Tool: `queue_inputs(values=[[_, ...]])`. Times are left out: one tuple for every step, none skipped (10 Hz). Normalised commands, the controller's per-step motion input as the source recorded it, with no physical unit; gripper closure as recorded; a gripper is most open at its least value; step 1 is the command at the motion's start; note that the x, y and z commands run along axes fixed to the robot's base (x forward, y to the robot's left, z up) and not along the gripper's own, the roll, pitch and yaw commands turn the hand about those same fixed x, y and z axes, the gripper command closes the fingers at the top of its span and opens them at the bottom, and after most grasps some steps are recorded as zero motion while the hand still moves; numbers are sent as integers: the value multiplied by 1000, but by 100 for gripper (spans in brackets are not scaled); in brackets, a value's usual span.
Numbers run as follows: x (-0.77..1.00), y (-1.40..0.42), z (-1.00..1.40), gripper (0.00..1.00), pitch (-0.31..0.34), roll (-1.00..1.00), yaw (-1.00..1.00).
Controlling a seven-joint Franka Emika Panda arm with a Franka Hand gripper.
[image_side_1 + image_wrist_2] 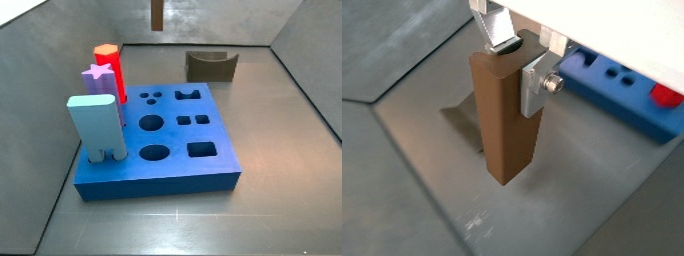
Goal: Pick up the arch object. Move up. Place the arch object on the fixture. Regrasp the arch object. Rotate the arch object. Move to above the board. Insert the arch object.
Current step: Rotate the arch object.
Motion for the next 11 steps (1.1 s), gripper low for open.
queue_inputs(values=[[-46, 13, 17, 100, -101, -1000, -85], [-48, 11, 13, 100, -103, -936, -78], [-46, 11, 11, 100, -93, -729, -61], [-43, 13, 13, 100, -80, -516, -39], [-35, -1, 4, 100, -71, -288, -19], [-191, 31, 0, 100, -66, -187, -102], [-184, 31, 6, 100, -64, -124, -83], [0, 0, -1000, 100, -72, -119, -103], [40, -3, -1000, 100, -99, -115, -77], [51, -1, -1000, 100, -89, -111, -64], [55, 4, -1000, 100, -51, -93, -47]])
